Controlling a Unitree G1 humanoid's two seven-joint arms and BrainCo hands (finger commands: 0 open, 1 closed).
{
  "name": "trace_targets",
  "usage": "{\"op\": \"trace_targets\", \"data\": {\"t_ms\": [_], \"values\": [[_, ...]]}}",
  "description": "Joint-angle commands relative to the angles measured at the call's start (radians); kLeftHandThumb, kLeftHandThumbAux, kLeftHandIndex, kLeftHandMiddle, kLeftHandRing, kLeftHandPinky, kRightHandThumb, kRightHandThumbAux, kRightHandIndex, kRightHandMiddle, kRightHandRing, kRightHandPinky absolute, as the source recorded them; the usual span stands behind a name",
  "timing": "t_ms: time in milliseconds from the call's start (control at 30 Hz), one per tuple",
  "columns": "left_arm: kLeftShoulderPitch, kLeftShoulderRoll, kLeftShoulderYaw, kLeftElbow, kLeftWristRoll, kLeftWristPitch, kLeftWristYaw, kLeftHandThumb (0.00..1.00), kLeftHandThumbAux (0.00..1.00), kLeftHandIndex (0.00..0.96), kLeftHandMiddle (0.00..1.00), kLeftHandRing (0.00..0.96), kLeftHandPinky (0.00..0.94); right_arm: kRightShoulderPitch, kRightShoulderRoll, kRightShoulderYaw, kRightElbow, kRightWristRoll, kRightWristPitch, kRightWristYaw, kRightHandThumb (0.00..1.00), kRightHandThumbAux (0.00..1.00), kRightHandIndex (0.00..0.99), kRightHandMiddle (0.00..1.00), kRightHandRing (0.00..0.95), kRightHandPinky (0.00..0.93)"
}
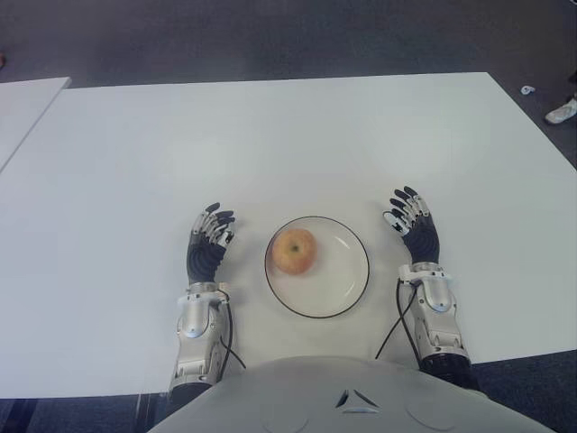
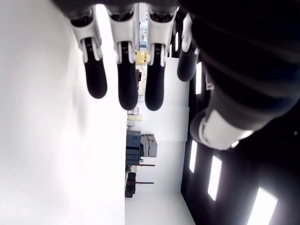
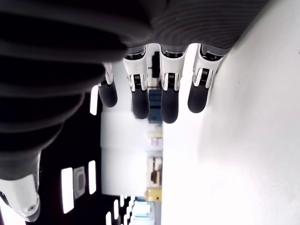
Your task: Put the apples into the plate.
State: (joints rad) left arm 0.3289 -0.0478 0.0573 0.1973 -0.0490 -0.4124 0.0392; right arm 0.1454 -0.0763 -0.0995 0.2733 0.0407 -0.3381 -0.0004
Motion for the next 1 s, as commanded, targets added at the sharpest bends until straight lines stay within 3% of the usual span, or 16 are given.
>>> {"op": "trace_targets", "data": {"t_ms": [33, 633, 1000], "values": [[0.029, 0.004, 0.003, 0.093, 0.007, 0.057, -0.004, 0.34, 0.7, 0.204, 0.339, 0.337, 0.335, 0.06, 0.017, 0.003, 0.14, -0.015, 0.066, -0.011, 0.243, 0.633, 0.118, 0.18, 0.194, 0.213], [0.024, -0.007, 0.007, 0.104, -0.004, 0.048, -0.006, 0.387, 0.72, 0.209, 0.339, 0.344, 0.347, 0.036, 0.0, 0.007, 0.214, -0.028, 0.007, -0.008, 0.229, 0.646, 0.097, 0.171, 0.193, 0.212], [0.043, -0.017, -0.002, 0.075, 0.001, 0.048, -0.002, 0.399, 0.721, 0.21, 0.343, 0.344, 0.341, 0.04, 0.005, -0.001, 0.199, -0.003, 0.019, 0.005, 0.27, 0.639, 0.115, 0.183, 0.209, 0.231]]}}
